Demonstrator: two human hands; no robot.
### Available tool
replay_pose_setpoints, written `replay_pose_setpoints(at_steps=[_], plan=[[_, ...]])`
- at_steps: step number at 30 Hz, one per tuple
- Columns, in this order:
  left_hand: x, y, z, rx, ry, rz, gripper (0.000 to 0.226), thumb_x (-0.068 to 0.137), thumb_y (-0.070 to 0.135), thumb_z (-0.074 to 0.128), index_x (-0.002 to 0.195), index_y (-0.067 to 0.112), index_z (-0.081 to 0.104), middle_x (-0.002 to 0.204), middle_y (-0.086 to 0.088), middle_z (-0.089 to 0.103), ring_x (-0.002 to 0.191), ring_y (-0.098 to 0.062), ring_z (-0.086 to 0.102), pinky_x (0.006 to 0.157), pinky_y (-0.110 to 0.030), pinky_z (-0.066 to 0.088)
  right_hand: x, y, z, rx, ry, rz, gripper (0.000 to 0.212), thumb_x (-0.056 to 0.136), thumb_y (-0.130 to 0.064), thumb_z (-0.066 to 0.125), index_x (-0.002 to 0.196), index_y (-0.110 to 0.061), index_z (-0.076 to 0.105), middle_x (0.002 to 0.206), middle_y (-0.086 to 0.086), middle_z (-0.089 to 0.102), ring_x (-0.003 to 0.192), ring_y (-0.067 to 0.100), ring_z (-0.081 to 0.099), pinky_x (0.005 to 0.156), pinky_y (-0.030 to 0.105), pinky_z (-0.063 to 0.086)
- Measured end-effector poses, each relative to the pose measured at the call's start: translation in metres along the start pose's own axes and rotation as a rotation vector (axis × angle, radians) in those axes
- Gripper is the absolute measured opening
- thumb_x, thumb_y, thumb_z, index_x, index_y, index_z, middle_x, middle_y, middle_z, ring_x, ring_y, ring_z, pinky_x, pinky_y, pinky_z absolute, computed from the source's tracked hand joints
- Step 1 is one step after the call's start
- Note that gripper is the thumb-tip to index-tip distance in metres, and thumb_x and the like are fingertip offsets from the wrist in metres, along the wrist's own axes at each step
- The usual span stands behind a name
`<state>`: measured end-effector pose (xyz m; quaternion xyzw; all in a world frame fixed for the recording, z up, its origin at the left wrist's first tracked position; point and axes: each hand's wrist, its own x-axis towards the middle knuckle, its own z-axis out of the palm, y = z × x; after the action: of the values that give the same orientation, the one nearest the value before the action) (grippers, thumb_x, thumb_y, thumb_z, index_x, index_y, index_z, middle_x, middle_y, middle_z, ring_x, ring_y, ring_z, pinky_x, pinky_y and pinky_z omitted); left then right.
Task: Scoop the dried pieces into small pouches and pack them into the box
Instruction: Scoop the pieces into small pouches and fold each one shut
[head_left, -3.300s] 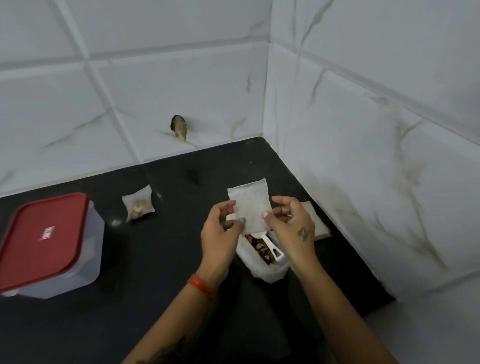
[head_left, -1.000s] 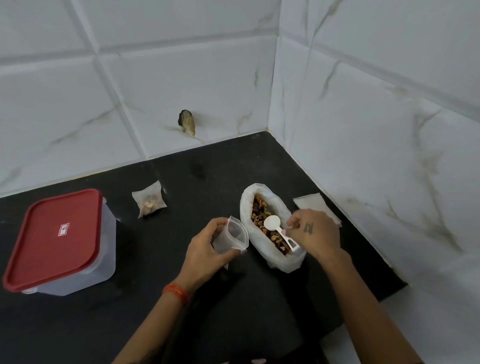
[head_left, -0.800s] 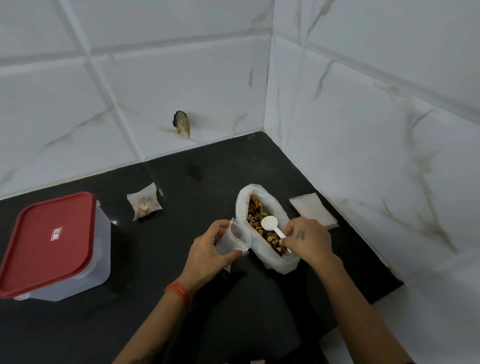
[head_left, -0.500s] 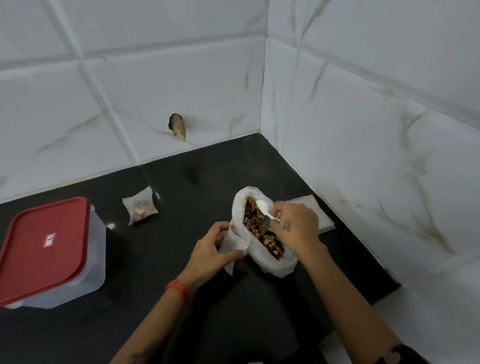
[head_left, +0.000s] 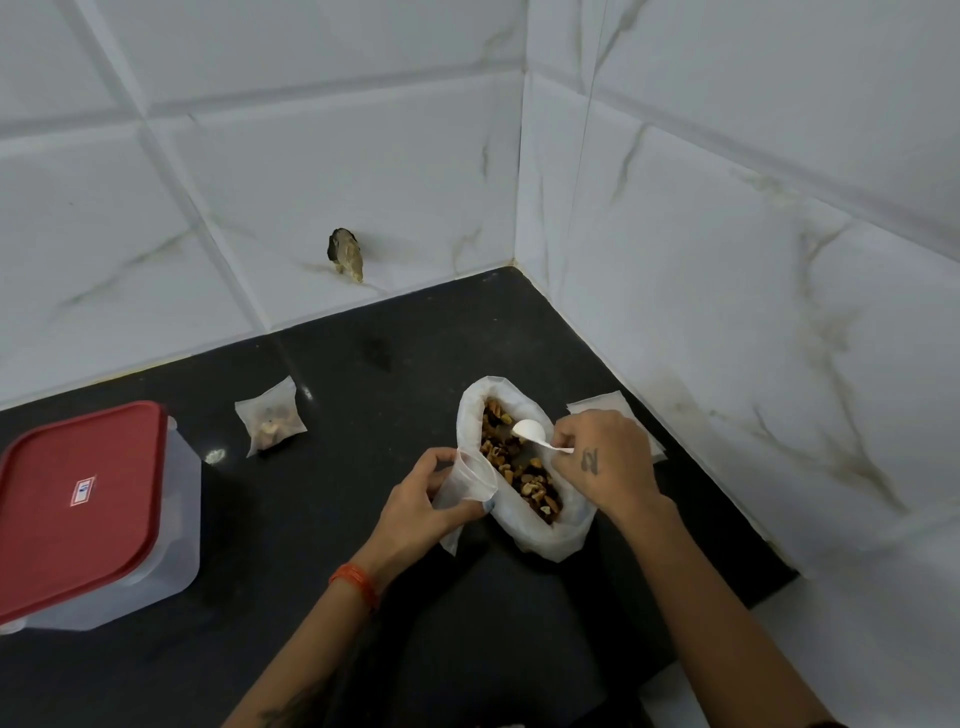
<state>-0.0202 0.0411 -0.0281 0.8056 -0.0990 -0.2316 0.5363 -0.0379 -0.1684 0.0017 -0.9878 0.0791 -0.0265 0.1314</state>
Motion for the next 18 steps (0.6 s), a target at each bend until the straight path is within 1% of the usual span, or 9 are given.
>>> replay_pose_setpoints(at_steps=[2,4,5,6,8,10,12,15,18], plan=[[0.0,0.0,0.0,0.003,0.001,-0.002,0.047,0.075,0.026,0.077,0.107,0.042,0.046,0.105,0.014,0.066,0.098,0.003,0.058,0.071,-0.012,0.042,-0.001,-0.004,0.006,0.02,0.018,0.035,0.019,0.087,-0.032,0.063,0.102,-0.022,0.07,0.092,-0.003,0.07,0.077,0.008,0.055,0.057,0.014,0.03],[0.0,0.0,0.0,0.003,-0.003,-0.004,0.047,0.075,0.025,0.077,0.107,0.042,0.046,0.105,0.013,0.066,0.099,0.002,0.058,0.072,-0.011,0.043,-0.001,-0.008,0.013,0.026,-0.023,0.05,0.022,0.087,-0.032,0.063,0.106,-0.022,0.069,0.097,-0.002,0.07,0.086,0.011,0.061,0.067,0.017,0.041],[0.0,0.0,0.0,0.0,-0.006,-0.003,0.047,0.075,0.025,0.076,0.107,0.041,0.046,0.105,0.013,0.066,0.099,0.002,0.059,0.072,-0.011,0.043,0.0,-0.01,0.013,0.038,-0.053,0.056,0.022,0.087,-0.031,0.064,0.106,-0.022,0.069,0.096,-0.002,0.07,0.087,0.011,0.062,0.071,0.019,0.045],[-0.001,0.0,0.0,-0.002,-0.007,-0.002,0.047,0.075,0.025,0.076,0.107,0.041,0.046,0.104,0.013,0.066,0.098,0.004,0.059,0.071,-0.01,0.043,0.001,-0.01,0.013,0.065,-0.075,0.06,0.02,0.086,-0.03,0.065,0.103,-0.023,0.07,0.094,-0.003,0.07,0.085,0.01,0.062,0.072,0.019,0.046],[-0.001,-0.001,-0.001,-0.004,-0.007,0.0,0.046,0.075,0.025,0.076,0.107,0.04,0.046,0.104,0.015,0.066,0.097,0.005,0.059,0.069,-0.01,0.043,0.002,-0.01,0.009,0.139,-0.069,0.064,0.014,0.084,-0.029,0.067,0.095,-0.024,0.073,0.085,-0.006,0.069,0.074,0.007,0.058,0.061,0.015,0.039],[0.0,-0.002,0.0,-0.007,-0.009,0.0,0.047,0.075,0.025,0.077,0.107,0.04,0.046,0.105,0.013,0.066,0.1,0.001,0.059,0.072,-0.012,0.043,0.004,-0.008,0.007,0.171,-0.005,0.081,0.012,0.083,-0.03,0.068,0.092,-0.023,0.073,0.081,-0.006,0.068,0.069,0.006,0.053,0.054,0.013,0.03],[0.001,-0.003,0.0,-0.016,-0.012,-0.005,0.047,0.075,0.025,0.077,0.107,0.04,0.046,0.107,0.011,0.066,0.102,-0.001,0.059,0.074,-0.013,0.044,0.007,-0.008,0.01,0.142,0.018,0.083,0.014,0.084,-0.03,0.067,0.095,-0.022,0.072,0.084,-0.005,0.069,0.073,0.007,0.056,0.056,0.014,0.032],[0.002,-0.003,0.001,-0.029,-0.018,-0.008,0.048,0.074,0.027,0.077,0.108,0.041,0.046,0.109,0.007,0.066,0.102,-0.003,0.059,0.075,-0.014,0.044,0.008,-0.012,0.017,0.118,-0.077,0.08,0.016,0.085,-0.029,0.066,0.098,-0.022,0.072,0.09,-0.004,0.071,0.08,0.009,0.062,0.068,0.017,0.04],[0.003,-0.005,0.0,-0.037,-0.029,-0.012,0.049,0.074,0.027,0.077,0.108,0.041,0.045,0.11,0.007,0.066,0.103,-0.005,0.06,0.076,-0.015,0.044,0.009,-0.013,0.014,0.199,-0.103,0.095,0.012,0.085,-0.028,0.066,0.092,-0.023,0.074,0.086,-0.004,0.072,0.076,0.007,0.06,0.066,0.016,0.039]])
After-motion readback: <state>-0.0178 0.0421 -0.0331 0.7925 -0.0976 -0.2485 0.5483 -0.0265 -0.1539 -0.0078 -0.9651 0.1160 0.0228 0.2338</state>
